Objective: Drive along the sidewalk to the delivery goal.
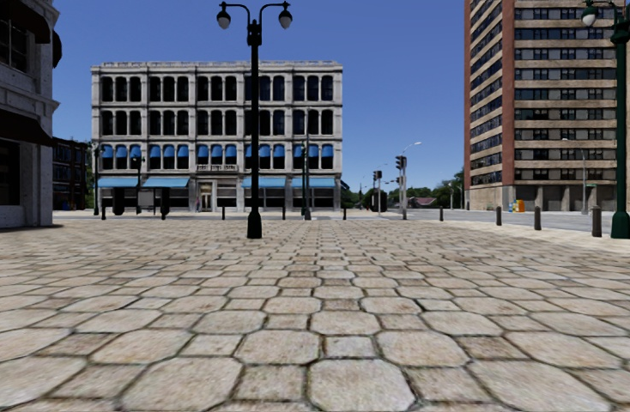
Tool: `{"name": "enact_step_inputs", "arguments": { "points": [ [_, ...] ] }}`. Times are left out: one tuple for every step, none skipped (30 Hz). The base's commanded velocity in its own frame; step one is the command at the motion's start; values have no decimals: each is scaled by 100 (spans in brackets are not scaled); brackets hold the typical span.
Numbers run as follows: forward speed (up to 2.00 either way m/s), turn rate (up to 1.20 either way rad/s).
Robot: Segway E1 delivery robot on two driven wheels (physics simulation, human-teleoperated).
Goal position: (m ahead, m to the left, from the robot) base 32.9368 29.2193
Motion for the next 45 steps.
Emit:
{"name": "enact_step_inputs", "arguments": {
  "points": [
    [200, -19],
    [200, -19],
    [200, -19],
    [200, -19],
    [200, -19],
    [200, -19],
    [200, -19],
    [200, -19],
    [200, -19],
    [200, -19],
    [200, -19],
    [200, -20],
    [200, -20],
    [200, -21],
    [200, -23],
    [200, -25],
    [200, -25],
    [200, -25],
    [200, -26],
    [200, -26],
    [200, -26],
    [200, -26],
    [200, -26],
    [200, -26],
    [200, -26],
    [200, -26],
    [200, -26],
    [200, -26],
    [200, -26],
    [200, -26],
    [200, -26],
    [200, -26],
    [200, -26],
    [200, -26],
    [200, -26],
    [200, -26],
    [200, -26],
    [200, -26],
    [200, -26],
    [200, -26],
    [200, -26],
    [200, -26],
    [200, -19],
    [200, -19],
    [200, -8]
  ]
}}
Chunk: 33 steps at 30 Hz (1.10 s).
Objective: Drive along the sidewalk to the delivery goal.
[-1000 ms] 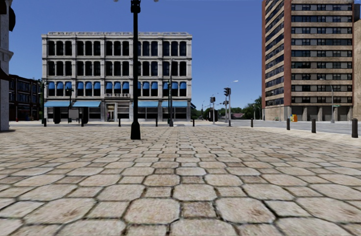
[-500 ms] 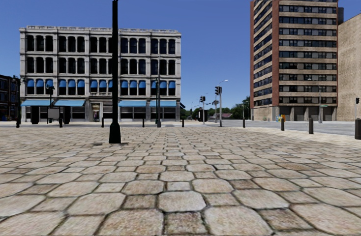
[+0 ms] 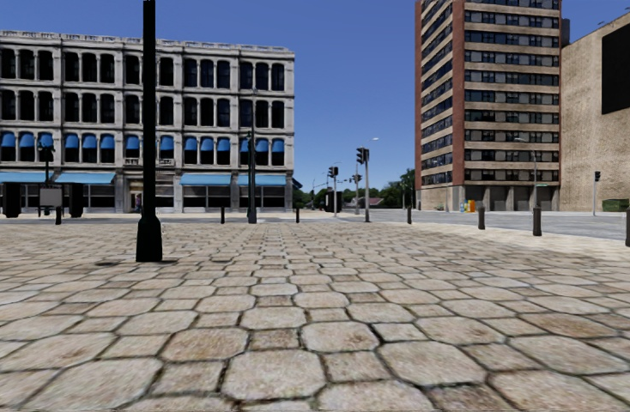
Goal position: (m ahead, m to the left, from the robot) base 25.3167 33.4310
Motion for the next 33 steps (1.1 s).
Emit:
{"name": "enact_step_inputs", "arguments": {
  "points": [
    [200, -2],
    [200, 0],
    [200, 0],
    [200, 0],
    [200, 0],
    [200, 0],
    [200, 0],
    [200, 0],
    [200, 0],
    [200, 0],
    [200, 0],
    [200, 0],
    [200, 0],
    [200, 0],
    [200, 0],
    [200, 0],
    [200, -2],
    [200, -19],
    [200, -19],
    [200, -26],
    [200, -29],
    [200, -29],
    [200, -29],
    [200, -29],
    [200, -29],
    [200, -29],
    [200, -29],
    [200, -29],
    [200, -29],
    [200, -29],
    [200, -29],
    [200, -23],
    [200, -21]
  ]
}}
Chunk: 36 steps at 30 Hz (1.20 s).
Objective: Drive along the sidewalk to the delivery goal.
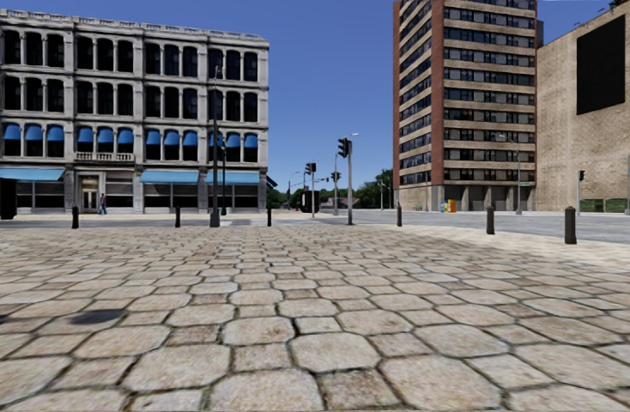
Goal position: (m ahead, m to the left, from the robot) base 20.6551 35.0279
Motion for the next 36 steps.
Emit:
{"name": "enact_step_inputs", "arguments": {
  "points": [
    [200, -13],
    [200, -13],
    [200, 0],
    [200, 0],
    [200, 0],
    [200, 0],
    [200, 0],
    [200, 0],
    [200, 0],
    [200, 0],
    [200, 0],
    [200, 0],
    [200, 0],
    [200, 0],
    [200, 0],
    [200, 0],
    [200, 0],
    [200, 0],
    [200, 0],
    [200, 0],
    [200, 0],
    [200, 0],
    [200, 0],
    [200, 0],
    [200, 0],
    [200, 0],
    [200, 0],
    [200, 0],
    [200, 0],
    [200, 0],
    [200, 0],
    [200, 0],
    [200, 0],
    [200, 0],
    [200, 0],
    [200, 0]
  ]
}}
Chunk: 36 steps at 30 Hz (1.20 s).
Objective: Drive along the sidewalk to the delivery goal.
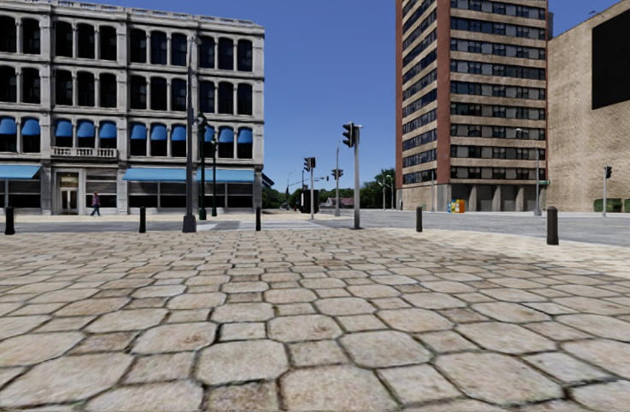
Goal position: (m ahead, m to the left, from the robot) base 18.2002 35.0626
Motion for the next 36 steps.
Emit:
{"name": "enact_step_inputs", "arguments": {
  "points": [
    [200, 0],
    [200, 0],
    [200, 0],
    [200, 0],
    [200, 0],
    [200, 0],
    [200, 0],
    [200, 0],
    [200, 0],
    [200, 0],
    [200, 0],
    [200, 0],
    [200, 0],
    [200, 0],
    [200, 0],
    [200, 0],
    [200, 0],
    [200, 0],
    [200, 0],
    [200, 0],
    [200, 0],
    [200, 0],
    [200, 0],
    [200, 0],
    [200, 0],
    [200, 0],
    [200, 0],
    [200, 0],
    [200, 0],
    [200, 0],
    [200, 0],
    [200, 0],
    [200, 0],
    [200, 0],
    [200, 0],
    [200, 0]
  ]
}}
